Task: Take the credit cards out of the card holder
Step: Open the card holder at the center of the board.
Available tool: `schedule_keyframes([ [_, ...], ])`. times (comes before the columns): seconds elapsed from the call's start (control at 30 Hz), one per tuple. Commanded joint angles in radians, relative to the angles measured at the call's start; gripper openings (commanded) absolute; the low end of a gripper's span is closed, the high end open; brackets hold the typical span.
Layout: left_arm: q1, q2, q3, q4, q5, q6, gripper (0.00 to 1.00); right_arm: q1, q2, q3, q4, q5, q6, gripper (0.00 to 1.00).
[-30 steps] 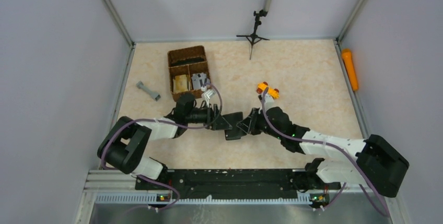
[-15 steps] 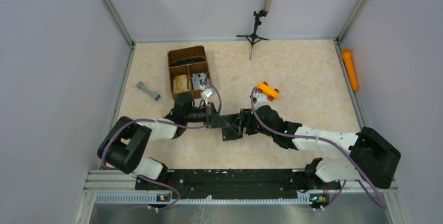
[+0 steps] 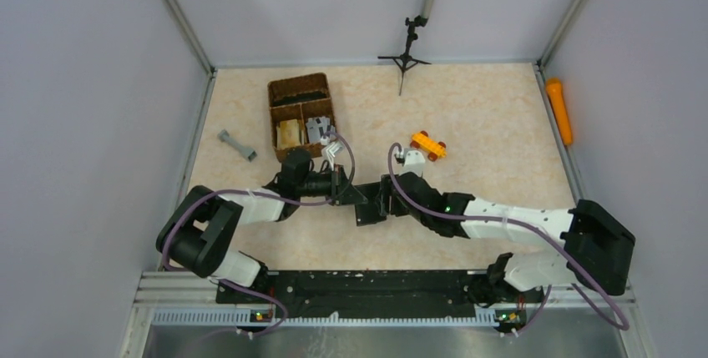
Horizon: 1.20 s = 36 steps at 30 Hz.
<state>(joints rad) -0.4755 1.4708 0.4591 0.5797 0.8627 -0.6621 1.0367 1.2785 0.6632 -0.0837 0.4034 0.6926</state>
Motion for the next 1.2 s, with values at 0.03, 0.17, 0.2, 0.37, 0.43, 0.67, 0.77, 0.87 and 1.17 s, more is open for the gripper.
schedule_keyframes([
  [0.03,0.01,-0.015,0.025,-0.006,0.04,0.026,0.0,-0.017,-0.077,-0.001,-0.216,0.24,-0.019,0.56],
  [0.17,0.013,-0.017,0.024,-0.005,0.045,0.025,0.0,-0.038,-0.117,-0.007,-0.243,0.242,-0.023,0.56],
  [0.2,0.014,-0.018,0.024,-0.004,0.045,0.025,0.0,-0.043,-0.127,-0.008,-0.244,0.234,-0.027,0.56],
  [0.37,0.014,-0.015,0.026,-0.002,0.047,0.024,0.0,-0.05,-0.185,-0.051,-0.084,0.051,-0.078,0.57],
  [0.43,0.014,-0.014,0.026,-0.001,0.05,0.023,0.0,-0.049,-0.215,-0.089,0.035,-0.064,-0.103,0.59],
  [0.67,0.014,-0.017,0.019,0.034,0.073,0.003,0.0,-0.049,-0.168,-0.1,0.2,-0.259,-0.113,0.66],
  [0.77,0.014,-0.025,0.014,0.047,0.079,-0.002,0.0,-0.05,-0.144,-0.102,0.187,-0.233,-0.098,0.66],
  [0.87,0.014,-0.029,0.007,0.069,0.081,-0.014,0.0,-0.049,-0.137,-0.103,0.144,-0.177,-0.076,0.56],
  [1.17,0.014,-0.034,0.003,0.077,0.08,-0.017,0.0,-0.05,-0.122,-0.1,0.088,-0.151,-0.055,0.35],
])
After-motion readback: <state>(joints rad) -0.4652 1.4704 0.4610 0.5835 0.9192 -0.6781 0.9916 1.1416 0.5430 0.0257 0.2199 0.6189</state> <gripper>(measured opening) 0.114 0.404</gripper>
